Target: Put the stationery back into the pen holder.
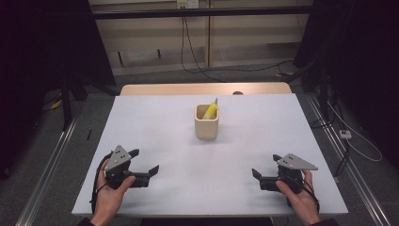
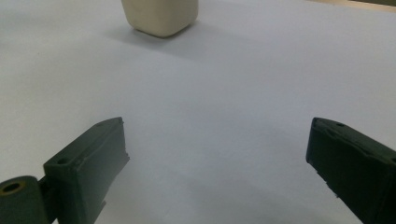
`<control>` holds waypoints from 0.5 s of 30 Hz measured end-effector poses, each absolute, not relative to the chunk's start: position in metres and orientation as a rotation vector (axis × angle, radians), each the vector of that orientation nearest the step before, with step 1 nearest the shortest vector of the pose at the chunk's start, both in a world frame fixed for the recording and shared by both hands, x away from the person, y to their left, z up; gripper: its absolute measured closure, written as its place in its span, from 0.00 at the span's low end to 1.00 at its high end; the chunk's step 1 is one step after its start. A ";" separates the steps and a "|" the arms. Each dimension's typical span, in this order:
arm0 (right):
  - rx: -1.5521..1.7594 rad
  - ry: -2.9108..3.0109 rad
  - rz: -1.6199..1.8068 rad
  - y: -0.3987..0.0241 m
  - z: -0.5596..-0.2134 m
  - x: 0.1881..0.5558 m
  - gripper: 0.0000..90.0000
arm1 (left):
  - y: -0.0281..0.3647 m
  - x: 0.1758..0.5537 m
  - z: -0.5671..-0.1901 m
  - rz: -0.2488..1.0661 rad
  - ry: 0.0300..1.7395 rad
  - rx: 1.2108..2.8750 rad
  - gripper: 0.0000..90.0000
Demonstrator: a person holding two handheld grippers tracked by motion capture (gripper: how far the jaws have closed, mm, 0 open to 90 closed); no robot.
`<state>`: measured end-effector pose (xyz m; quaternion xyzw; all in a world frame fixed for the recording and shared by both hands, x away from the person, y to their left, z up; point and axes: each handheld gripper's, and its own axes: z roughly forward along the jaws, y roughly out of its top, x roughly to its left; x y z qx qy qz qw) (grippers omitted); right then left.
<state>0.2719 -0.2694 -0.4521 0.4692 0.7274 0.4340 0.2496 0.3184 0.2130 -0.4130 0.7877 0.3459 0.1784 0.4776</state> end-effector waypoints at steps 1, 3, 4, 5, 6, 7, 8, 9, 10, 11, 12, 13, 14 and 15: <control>1.278 1.981 1.181 -0.269 -0.452 0.272 0.05 | 0.214 0.317 -0.414 0.437 0.849 1.926 0.06; 1.278 1.984 1.182 -0.269 -0.452 0.272 0.05 | 0.214 0.315 -0.418 0.437 0.863 1.923 0.06; 1.278 1.984 1.181 -0.269 -0.452 0.272 0.05 | 0.215 0.315 -0.419 0.443 0.859 1.921 0.06; 1.278 1.982 1.181 -0.269 -0.452 0.272 0.05 | 0.215 0.315 -0.420 0.448 0.857 1.923 0.06; 1.277 1.982 1.181 -0.269 -0.452 0.272 0.05 | 0.215 0.315 -0.421 0.454 0.861 1.922 0.06; 1.275 1.982 1.182 -0.269 -0.452 0.272 0.05 | 0.215 0.314 -0.422 0.454 0.863 1.917 0.06; 1.275 1.982 1.181 -0.269 -0.452 0.272 0.05 | 0.216 0.314 -0.422 0.461 0.859 1.919 0.06; 1.274 1.983 1.181 -0.269 -0.452 0.272 0.05 | 0.217 0.313 -0.423 0.468 0.857 1.910 0.06; 1.271 1.983 1.181 -0.269 -0.452 0.271 0.05 | 0.217 0.312 -0.424 0.480 0.861 1.903 0.06; 1.266 1.982 1.180 -0.269 -0.452 0.271 0.05 | 0.218 0.311 -0.425 0.499 0.855 1.905 0.06; 1.268 1.981 1.183 -0.269 -0.451 0.271 0.05 | 0.219 0.311 -0.426 0.507 0.859 1.901 0.06; 1.269 1.978 1.185 -0.270 -0.451 0.271 0.05 | 0.220 0.310 -0.427 0.503 0.864 1.895 0.06; 1.270 1.976 1.186 -0.270 -0.451 0.270 0.05 | 0.220 0.310 -0.428 0.494 0.874 1.885 0.06; 1.269 1.977 1.186 -0.270 -0.451 0.270 0.05 | 0.221 0.311 -0.429 0.491 0.879 1.891 0.06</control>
